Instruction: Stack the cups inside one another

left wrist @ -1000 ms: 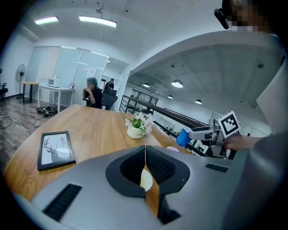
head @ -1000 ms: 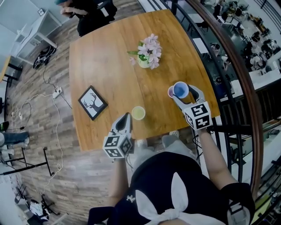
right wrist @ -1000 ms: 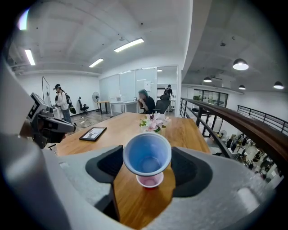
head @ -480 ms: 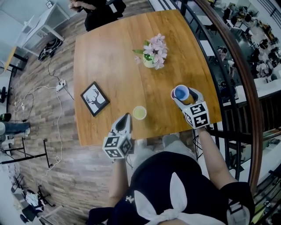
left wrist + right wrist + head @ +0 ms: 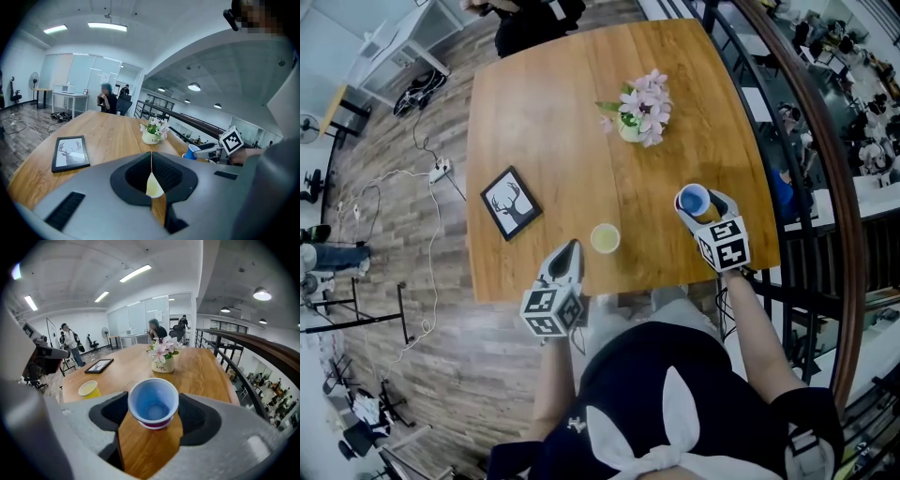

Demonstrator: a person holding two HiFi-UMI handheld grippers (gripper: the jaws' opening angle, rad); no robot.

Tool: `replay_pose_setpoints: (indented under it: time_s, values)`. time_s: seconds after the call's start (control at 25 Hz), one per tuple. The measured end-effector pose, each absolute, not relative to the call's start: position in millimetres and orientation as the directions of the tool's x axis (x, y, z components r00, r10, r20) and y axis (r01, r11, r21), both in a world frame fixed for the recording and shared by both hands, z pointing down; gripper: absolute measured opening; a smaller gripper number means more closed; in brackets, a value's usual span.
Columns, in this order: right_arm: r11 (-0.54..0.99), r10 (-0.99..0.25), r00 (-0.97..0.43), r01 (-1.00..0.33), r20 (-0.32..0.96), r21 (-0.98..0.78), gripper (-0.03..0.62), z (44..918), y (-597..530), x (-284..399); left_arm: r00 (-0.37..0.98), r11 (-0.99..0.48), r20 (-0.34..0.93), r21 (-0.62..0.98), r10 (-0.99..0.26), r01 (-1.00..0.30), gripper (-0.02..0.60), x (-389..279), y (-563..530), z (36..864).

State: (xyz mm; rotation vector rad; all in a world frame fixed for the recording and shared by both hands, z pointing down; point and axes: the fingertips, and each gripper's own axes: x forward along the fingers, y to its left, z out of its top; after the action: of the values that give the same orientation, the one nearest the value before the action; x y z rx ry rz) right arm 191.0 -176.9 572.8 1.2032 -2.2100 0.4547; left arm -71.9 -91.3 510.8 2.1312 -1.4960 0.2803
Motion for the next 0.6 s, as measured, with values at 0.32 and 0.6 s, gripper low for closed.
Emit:
replay_pose_setpoints:
  time_s: [0.32,0.6]
  values:
    - [0.532,-0.629,-0.422,-0.846,0.653,-0.034,0.333,583.8,-176.8,191.7,0.367,-0.258,0.452,0.285,-0.813,-0.923,0.021,-75.5,-92.7,510.3]
    - [0.520,-0.640,-0.412,-0.854,0.649,-0.030,0.334,580.0,-175.0,191.9,0.374,-0.265,0.449,0.288,-0.811,-0.920,0.021,-78.3,-93.2,508.7]
